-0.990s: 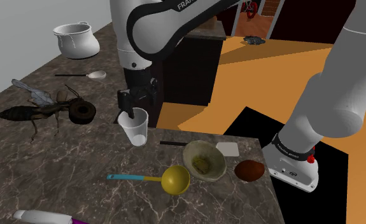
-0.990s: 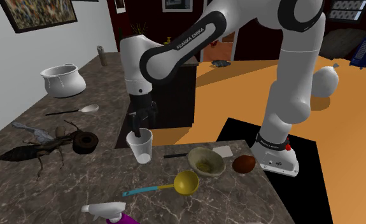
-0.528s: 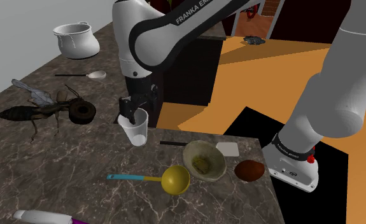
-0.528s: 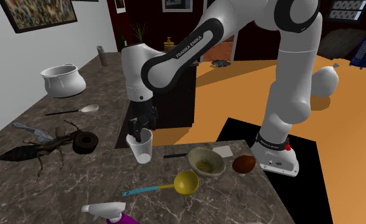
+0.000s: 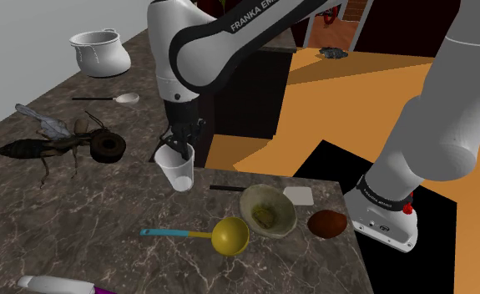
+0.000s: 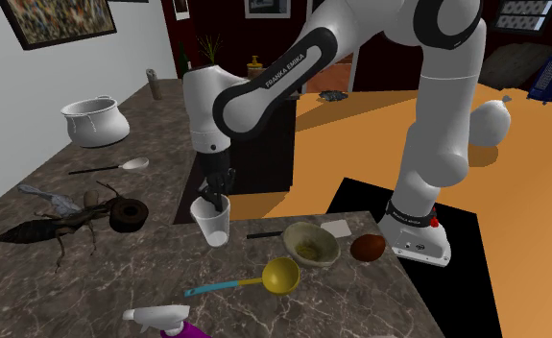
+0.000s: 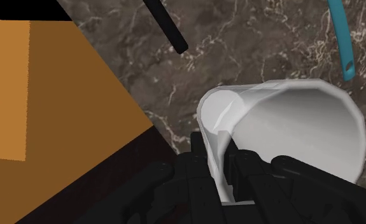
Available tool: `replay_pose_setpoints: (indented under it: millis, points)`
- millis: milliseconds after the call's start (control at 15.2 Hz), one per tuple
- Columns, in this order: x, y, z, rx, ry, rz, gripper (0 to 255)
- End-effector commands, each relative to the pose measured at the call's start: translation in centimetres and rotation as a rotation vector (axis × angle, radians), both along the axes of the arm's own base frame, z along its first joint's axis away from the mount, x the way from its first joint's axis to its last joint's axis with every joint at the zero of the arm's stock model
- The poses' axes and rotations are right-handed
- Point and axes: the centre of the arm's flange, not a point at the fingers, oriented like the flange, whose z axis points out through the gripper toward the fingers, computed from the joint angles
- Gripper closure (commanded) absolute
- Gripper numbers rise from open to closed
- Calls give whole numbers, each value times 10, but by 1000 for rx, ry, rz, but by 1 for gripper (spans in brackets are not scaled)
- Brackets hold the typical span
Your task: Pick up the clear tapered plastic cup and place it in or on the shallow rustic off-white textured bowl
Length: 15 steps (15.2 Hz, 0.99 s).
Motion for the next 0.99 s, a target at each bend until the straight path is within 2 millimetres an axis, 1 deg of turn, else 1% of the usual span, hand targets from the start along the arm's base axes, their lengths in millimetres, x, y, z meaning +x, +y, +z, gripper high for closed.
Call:
replay_pose_setpoints:
  millis: [0, 330, 924]
  points:
    - [0, 0, 0, 0, 1, 1, 255]
    - [0, 0, 0, 0, 1, 1, 255]
    - [0, 0, 47, 0, 1, 1, 255]
